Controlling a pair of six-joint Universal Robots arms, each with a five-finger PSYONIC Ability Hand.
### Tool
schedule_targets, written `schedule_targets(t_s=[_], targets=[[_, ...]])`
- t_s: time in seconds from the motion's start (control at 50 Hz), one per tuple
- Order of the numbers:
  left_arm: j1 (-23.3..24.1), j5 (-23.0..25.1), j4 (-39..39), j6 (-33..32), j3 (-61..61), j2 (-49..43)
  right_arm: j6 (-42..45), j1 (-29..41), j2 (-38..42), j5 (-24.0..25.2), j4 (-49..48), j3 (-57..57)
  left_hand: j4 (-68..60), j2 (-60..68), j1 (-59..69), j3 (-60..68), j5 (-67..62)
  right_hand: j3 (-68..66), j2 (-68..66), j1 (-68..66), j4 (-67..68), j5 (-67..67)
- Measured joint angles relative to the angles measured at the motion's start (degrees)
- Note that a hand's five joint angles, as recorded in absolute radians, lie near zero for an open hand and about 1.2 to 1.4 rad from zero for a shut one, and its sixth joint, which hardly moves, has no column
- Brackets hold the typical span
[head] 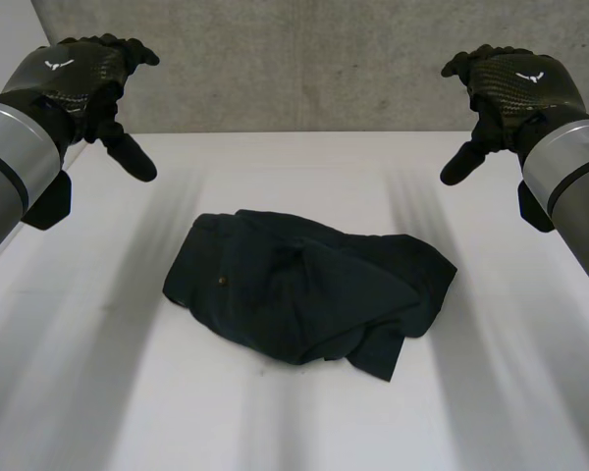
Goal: Fold the shorts.
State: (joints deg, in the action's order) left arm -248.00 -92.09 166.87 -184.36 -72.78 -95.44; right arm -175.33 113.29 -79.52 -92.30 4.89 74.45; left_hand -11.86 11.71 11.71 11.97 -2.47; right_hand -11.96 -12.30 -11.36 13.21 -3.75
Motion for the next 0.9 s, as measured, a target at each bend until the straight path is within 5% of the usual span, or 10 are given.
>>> schedule_targets(t_s=[0.26,0.42,0.52,0.72,0.78,0.8,0.84,0.86,0.9], targets=[[-0.1,0.0,0.4,0.3,-0.7,-0.4,2.0,0.1,-0.7,-1.8,0.0,-0.1,0.0,0.0,0.0,0.0,0.0,0.0,0.0,0.0,0.0,0.0],[0.1,0.6,2.6,-0.7,-1.4,-3.6,8.4,0.0,-1.1,1.4,1.3,1.3,0.0,0.0,0.0,0.0,0.0,0.0,0.0,0.0,0.0,0.0],[0.6,1.5,6.6,-5.5,-1.2,-11.7,17.2,-1.0,-0.8,3.8,2.8,5.5,0.0,0.0,0.0,0.0,0.0,0.0,0.0,0.0,0.0,0.0],[1.6,6.1,12.4,-19.9,2.2,-28.7,20.1,-1.8,-0.7,4.3,2.7,9.8,-0.2,0.3,0.3,0.2,-0.1,0.0,0.0,0.0,0.0,0.0],[2.1,6.7,12.9,-22.4,3.3,-32.8,20.0,-2.1,-0.5,4.3,2.5,10.5,-10.0,10.9,11.8,9.7,-9.4,0.0,0.0,0.0,0.0,0.0],[2.3,6.5,13.1,-23.0,3.9,-34.2,20.0,-2.2,-0.4,4.3,2.4,10.7,-29.2,30.4,32.9,28.8,-28.3,0.0,0.0,0.0,0.0,0.0],[2.3,6.1,13.3,-23.2,4.3,-34.8,20.0,-2.2,-0.2,4.3,2.4,10.8,-35.3,35.2,39.2,34.7,-34.0,0.0,0.0,0.0,0.0,0.0],[2.3,4.4,14.1,-23.2,5.2,-35.6,20.0,-2.3,0.2,4.2,2.3,10.8,-50.6,50.5,52.8,49.9,-48.2,0.0,0.0,0.0,0.0,0.0],[1.8,0.7,15.8,-23.2,6.3,-35.6,20.1,-2.3,0.8,4.2,2.3,10.7,-55.3,55.4,53.9,54.6,-51.6,0.0,0.0,0.0,0.0,0.0]])
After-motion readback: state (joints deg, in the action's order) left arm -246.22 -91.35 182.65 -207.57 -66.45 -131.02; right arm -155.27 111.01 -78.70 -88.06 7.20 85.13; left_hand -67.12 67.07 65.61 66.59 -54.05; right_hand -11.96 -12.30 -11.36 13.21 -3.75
